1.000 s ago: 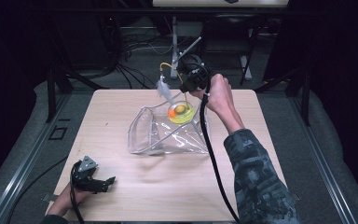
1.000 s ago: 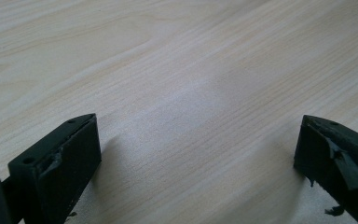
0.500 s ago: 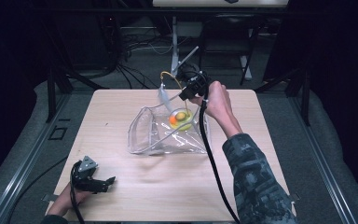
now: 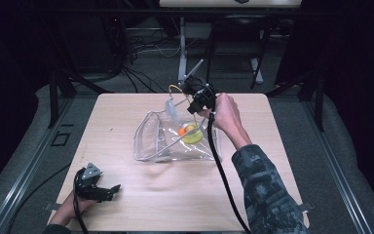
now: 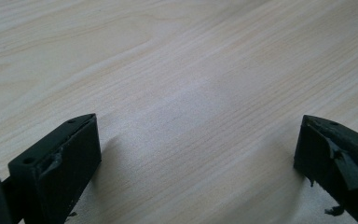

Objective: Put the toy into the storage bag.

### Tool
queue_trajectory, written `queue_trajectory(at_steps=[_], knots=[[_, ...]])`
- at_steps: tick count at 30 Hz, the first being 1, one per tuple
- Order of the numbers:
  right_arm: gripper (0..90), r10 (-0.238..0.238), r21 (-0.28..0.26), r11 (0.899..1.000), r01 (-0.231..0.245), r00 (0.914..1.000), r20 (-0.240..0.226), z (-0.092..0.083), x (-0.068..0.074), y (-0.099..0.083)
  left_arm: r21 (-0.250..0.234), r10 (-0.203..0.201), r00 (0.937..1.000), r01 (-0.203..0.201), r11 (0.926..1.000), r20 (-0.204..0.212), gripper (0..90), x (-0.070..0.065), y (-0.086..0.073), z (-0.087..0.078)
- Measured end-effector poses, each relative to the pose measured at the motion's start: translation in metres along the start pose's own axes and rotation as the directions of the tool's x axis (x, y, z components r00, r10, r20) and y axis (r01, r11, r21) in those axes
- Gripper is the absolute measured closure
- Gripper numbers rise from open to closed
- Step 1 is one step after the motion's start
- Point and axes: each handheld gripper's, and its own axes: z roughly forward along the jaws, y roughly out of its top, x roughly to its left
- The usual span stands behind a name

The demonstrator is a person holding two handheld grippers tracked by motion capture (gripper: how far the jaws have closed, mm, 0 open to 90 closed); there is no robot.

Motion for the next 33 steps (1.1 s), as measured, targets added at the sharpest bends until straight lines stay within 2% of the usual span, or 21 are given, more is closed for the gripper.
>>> queue_trajectory(at_steps=[5,19,22,25,33], knots=[[88.0,-0.023,0.070,0.997,0.022,0.9996,0.014,0.008,0.000,-0.002,0.000,0.000,1.0000,0.000,1.0000,0.000,0.2,0.000,0.000,0.000],[87.8,-0.030,0.158,0.987,0.030,0.9995,-0.001,0.029,0.003,-0.003,0.000,0.000,1.0000,0.000,1.0000,0.000,0.2,0.000,0.000,0.000],[87.8,-0.034,0.187,0.982,0.033,0.9994,0.004,0.032,0.003,-0.003,0.000,0.000,1.0000,0.000,1.0000,0.000,0.2,0.000,0.000,0.000],[87.7,-0.030,0.190,0.981,0.029,0.9995,0.005,0.035,0.003,-0.004,0.000,0.000,1.0000,0.000,1.0000,0.000,0.3,0.000,0.000,0.000],[87.7,-0.049,0.246,0.968,0.048,0.9988,-0.003,0.040,0.004,-0.003,0.000,0.000,1.0000,0.000,1.0000,0.000,0.2,0.000,0.000,0.000]])
